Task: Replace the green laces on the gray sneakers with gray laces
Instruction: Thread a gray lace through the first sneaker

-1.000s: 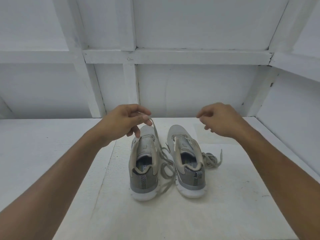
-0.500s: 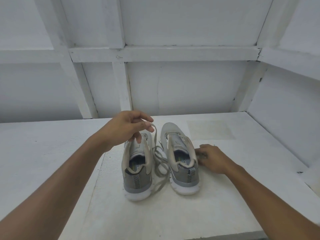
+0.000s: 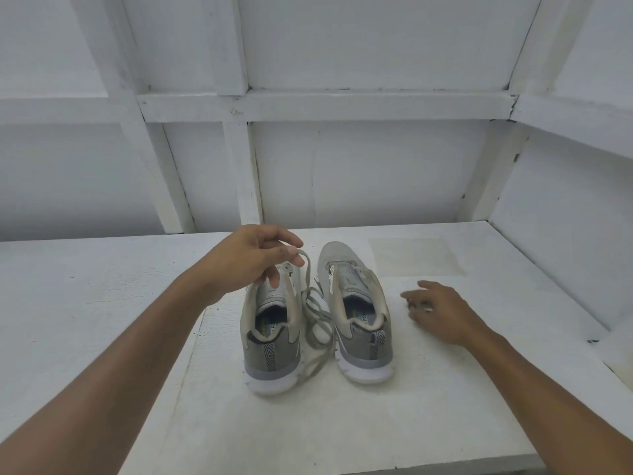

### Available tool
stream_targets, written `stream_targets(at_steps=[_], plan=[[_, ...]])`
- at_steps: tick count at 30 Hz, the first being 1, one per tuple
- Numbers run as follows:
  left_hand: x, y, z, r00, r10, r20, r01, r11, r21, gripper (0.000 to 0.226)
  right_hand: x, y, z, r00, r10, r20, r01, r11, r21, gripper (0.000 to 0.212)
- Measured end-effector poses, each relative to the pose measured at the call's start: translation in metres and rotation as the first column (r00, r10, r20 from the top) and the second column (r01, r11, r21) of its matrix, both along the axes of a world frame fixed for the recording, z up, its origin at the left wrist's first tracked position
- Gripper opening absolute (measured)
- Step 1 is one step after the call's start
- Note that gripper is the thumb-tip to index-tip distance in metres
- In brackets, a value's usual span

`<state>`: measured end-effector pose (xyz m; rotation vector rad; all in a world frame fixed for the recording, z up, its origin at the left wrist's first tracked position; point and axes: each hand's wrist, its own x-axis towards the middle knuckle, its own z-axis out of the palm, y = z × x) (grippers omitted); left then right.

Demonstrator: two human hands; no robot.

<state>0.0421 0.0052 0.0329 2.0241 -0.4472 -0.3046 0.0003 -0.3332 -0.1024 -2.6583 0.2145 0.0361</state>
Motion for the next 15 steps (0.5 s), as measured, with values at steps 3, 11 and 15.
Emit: stream_targets(at_steps=[3, 11, 15], plan=[[-0.001, -0.002, 0.000, 1.000, 0.004, -0.002, -0.004, 1.000, 0.008, 0.015, -0.001, 0.028, 0.021, 0.973, -0.135, 0.185, 0.072, 0.946, 0.316, 0.042], [-0.005, -0.010, -0.005, 1.000, 0.022, -0.012, -0.022, 1.000, -0.004, 0.012, 0.006, 0.088, 0.029, 0.991, -0.135, -0.013, 0.094, 0.616, 0.782, 0.043], [-0.007, -0.016, -0.018, 0.998, 0.057, 0.017, -0.058, 0.996, 0.070, 0.009, 0.009, 0.094, 0.026, 0.982, -0.186, 0.009, 0.096, 0.548, 0.831, 0.034]])
